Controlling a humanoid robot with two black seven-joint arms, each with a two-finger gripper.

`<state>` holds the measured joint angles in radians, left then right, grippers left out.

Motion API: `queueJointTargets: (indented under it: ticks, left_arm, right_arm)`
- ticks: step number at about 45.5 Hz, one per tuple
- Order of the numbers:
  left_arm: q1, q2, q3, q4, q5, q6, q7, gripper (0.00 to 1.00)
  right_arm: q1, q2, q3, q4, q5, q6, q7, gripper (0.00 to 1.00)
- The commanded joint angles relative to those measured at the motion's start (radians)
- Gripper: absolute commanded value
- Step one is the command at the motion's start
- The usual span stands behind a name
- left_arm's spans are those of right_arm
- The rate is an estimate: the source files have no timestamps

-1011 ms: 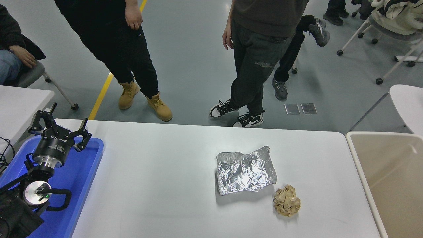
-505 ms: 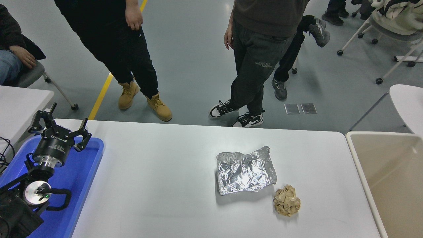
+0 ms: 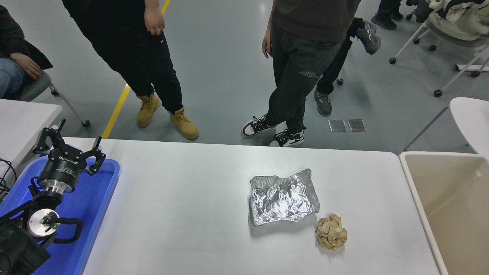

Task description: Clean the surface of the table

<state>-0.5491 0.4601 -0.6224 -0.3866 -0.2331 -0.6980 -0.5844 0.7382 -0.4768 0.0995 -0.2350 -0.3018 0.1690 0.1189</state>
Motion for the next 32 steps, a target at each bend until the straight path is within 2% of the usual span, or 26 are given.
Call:
queueJointTargets:
  ticks: [1, 21, 32]
  left_arm:
    - [0.000, 0.000, 0.000, 0.000, 0.000, 0.000, 0.000, 1.00]
    - [0.000, 0.000, 0.001, 0.000, 0.000, 0.000, 0.000, 1.00]
    - [0.000, 0.000, 0.000, 0.000, 0.000, 0.000, 0.000, 1.00]
  right_arm:
    - [-0.063, 0.064, 0.025, 0.002, 0.003, -0.049, -0.015, 0.00]
    - [-0.140, 0.161, 0.037, 0.003, 0.040, -0.071, -0.015, 0.00]
    - [-0.151, 0.168, 0.034, 0.006, 0.041, -0.071, -0.013, 0.00]
